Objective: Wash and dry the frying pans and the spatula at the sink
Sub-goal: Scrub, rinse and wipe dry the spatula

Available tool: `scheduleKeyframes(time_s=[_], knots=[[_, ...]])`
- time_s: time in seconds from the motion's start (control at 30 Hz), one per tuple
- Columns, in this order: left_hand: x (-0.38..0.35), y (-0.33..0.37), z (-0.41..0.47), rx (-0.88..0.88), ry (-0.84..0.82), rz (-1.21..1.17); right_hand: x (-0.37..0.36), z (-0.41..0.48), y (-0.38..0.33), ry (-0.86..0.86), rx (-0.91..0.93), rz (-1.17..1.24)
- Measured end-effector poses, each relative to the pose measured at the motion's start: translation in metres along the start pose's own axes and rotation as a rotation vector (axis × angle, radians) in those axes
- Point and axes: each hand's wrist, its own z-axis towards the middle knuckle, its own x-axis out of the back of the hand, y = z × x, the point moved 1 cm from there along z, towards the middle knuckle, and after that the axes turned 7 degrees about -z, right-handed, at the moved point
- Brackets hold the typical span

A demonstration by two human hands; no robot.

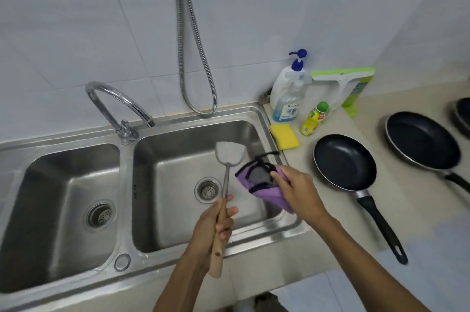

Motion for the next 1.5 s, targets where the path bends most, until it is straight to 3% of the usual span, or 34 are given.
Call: scheduleKeyframes(time_s=[0.13, 0.23, 0.33, 0.5, 0.6, 0.67, 0.8, 1.13, 1.37, 1.5], knots=[[-0.011, -0.013, -0.004, -0.081, -0.028, 0.079, 0.018, -0.061, 0.048, 0.129, -0.167, -0.217], [-0.027, -0.027, -0.016, -0.081, -0.097, 0.109, -0.013, -0.118, 0.092, -0.066, -0.228, -0.423], [-0.038, -0.044, -0.025, -0.090, -0.147, 0.150, -0.029, -0.142, 0.104, -0.138, -0.139, -0.501], [-0.064, -0.085, -0.037, -0.186, -0.172, 0.268, 0.032, -0.137, 0.039, -0.091, -0.238, 0.031], [-0.092, -0.126, -0.041, -0.226, -0.210, 0.325, 0.077, -0.162, 0.017, -0.231, -0.241, 0.470], [-0.112, -0.155, -0.042, -0.250, -0.210, 0.332, 0.101, -0.185, 0.024, -0.254, -0.223, 0.538], [-0.166, -0.233, -0.046, -0.225, -0.272, 0.354, 0.165, -0.231, 0.069, -0.035, -0.198, 0.539], [-0.322, -0.405, -0.024, -0.055, -0.454, 0.610, 0.312, -0.296, 0.207, 0.287, -0.366, 0.503], [-0.410, -0.517, 0.030, 0.078, -0.546, 0.763, 0.369, -0.299, 0.317, 0.441, -0.547, 0.524], [-0.459, -0.570, 0.091, 0.127, -0.519, 0.854, 0.393, -0.278, 0.394, 0.458, -0.644, 0.512]])
